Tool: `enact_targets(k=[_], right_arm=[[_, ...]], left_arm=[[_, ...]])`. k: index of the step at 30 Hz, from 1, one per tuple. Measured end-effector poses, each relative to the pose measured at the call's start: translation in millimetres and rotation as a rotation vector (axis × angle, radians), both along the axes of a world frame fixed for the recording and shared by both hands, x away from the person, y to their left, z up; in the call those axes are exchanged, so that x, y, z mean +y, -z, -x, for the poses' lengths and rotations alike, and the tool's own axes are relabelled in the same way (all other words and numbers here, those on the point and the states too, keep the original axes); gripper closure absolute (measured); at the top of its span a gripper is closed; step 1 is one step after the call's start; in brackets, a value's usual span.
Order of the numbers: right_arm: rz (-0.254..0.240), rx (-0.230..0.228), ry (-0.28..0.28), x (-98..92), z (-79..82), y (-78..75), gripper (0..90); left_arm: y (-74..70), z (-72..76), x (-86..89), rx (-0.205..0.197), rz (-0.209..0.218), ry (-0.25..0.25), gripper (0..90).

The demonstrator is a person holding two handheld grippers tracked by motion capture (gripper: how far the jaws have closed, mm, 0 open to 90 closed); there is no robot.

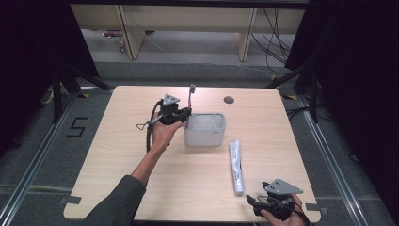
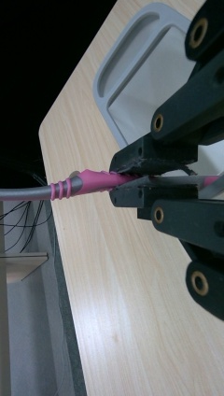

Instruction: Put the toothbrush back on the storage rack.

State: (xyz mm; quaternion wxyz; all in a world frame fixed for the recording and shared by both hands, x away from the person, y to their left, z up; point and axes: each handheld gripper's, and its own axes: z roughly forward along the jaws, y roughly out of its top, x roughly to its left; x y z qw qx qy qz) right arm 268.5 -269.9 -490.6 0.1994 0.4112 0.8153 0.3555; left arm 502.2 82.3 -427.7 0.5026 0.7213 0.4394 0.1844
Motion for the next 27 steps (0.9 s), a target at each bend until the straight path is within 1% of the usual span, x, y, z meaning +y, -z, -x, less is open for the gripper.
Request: enact_targets(k=[2, 4, 5, 7, 8, 10, 11, 12, 14, 15, 16, 17, 19, 20, 21, 23, 24, 26, 27], right_arm=[[0.000, 0.002, -0.001, 0.2, 0.2, -0.3, 23.9], [-0.012, 0.017, 0.009, 1.2, 0.8, -0.9, 23.9], [-0.012, 0.017, 0.009, 1.2, 0.8, -0.9, 23.9], [-0.012, 0.014, 0.009, 1.3, 0.8, -0.6, 23.9], [-0.027, 0.033, 0.019, 2.7, 1.9, -0.5, 23.9], [-0.024, 0.028, 0.017, 2.4, 1.7, -0.6, 23.9], [-0.010, 0.016, 0.009, 1.2, 0.9, -0.9, 24.0], [-0.010, 0.015, 0.009, 1.2, 0.9, -0.9, 23.9], [-0.011, 0.017, 0.008, 1.3, 0.7, -0.6, 23.9], [-0.027, 0.033, 0.018, 2.6, 1.8, -0.5, 23.9], [-0.028, 0.033, 0.019, 2.6, 1.9, -0.6, 23.9], [-0.010, 0.016, 0.009, 1.2, 0.8, -0.9, 23.9], [-0.009, 0.016, 0.009, 1.3, 0.8, -0.8, 23.9], [-0.022, 0.030, 0.017, 2.6, 1.6, -0.5, 24.0], [-0.026, 0.032, 0.020, 2.7, 1.9, -0.6, 23.9], [-0.025, 0.028, 0.017, 2.3, 1.6, -0.6, 23.9], [-0.003, 0.004, 0.001, 0.3, 0.2, -0.3, 23.9], [-0.002, 0.003, 0.002, 0.4, 0.0, 0.0, 23.9], [-0.024, 0.026, 0.016, 2.3, 1.5, -0.2, 23.9]], left_arm=[[0.5, -0.2, 0.7, 0.001, -0.006, -0.001, 82.3], [0.6, 0.2, 0.2, -0.001, -0.012, 0.000, 82.2], [0.6, 0.2, 0.2, -0.001, -0.012, 0.000, 82.2], [0.9, 0.6, -0.8, -0.005, -0.027, 0.000, 82.1], [1.1, 0.5, -0.9, -0.006, -0.027, -0.002, 82.1], [1.3, 0.5, -1.0, -0.007, -0.033, -0.004, 82.0], [1.2, 0.7, -0.8, -0.008, -0.046, -0.002, 81.9], [1.4, 0.9, -1.1, -0.012, -0.054, -0.002, 81.7], [2.3, 1.4, -1.5, -0.022, -0.056, -0.004, 81.3], [2.3, 1.9, -1.1, -0.017, -0.065, -0.002, 81.3], [2.6, 2.3, -1.4, -0.023, -0.067, -0.007, 81.2], [2.1, 3.0, -1.9, -0.032, -0.088, -0.005, 80.7], [2.1, 3.3, -2.0, -0.038, -0.096, -0.003, 80.3], [1.8, 3.6, -1.9, -0.035, -0.100, -0.003, 79.9], [1.7, 3.7, -1.9, -0.036, -0.102, -0.006, 79.2], [2.0, 4.0, -2.3, -0.040, -0.102, -0.011, 77.7], [2.1, 4.0, -2.0, -0.041, -0.105, -0.012, 77.4], [2.4, 4.3, -1.8, -0.041, -0.104, -0.011, 77.5], [2.4, 4.4, -1.9, -0.042, -0.104, -0.011, 77.5]])
